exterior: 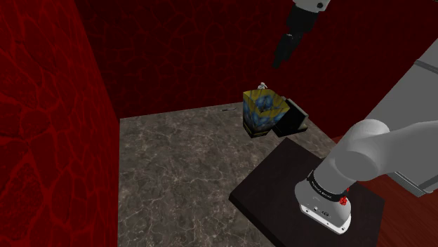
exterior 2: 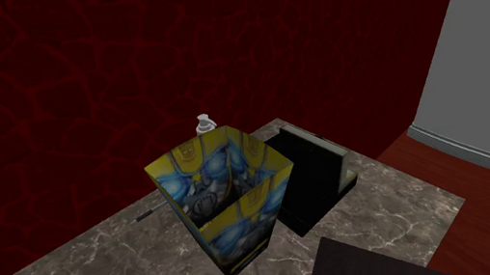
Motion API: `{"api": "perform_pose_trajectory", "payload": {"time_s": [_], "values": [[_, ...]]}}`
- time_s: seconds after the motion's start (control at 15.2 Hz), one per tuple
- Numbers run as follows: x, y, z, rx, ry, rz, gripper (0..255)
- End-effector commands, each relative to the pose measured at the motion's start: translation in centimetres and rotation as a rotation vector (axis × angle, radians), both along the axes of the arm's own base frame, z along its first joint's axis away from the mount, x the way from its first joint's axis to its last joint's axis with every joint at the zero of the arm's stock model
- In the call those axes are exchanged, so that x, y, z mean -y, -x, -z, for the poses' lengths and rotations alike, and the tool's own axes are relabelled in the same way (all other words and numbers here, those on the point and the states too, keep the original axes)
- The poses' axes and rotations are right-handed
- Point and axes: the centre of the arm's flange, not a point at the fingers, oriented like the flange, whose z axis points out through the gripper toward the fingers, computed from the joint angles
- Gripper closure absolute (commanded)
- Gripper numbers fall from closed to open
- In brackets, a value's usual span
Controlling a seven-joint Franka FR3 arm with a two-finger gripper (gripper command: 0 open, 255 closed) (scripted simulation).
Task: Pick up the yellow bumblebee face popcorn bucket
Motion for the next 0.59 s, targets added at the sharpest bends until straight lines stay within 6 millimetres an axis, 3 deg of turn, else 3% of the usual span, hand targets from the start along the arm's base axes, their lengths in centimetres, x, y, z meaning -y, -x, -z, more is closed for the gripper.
{"api": "perform_pose_trajectory", "payload": {"time_s": [0.0,0.53], "values": [[0.0,0.0,0.0,0.0,0.0,0.0,0],[2.0,-1.8,10.0,-0.005,0.078,-0.031,0]]}}
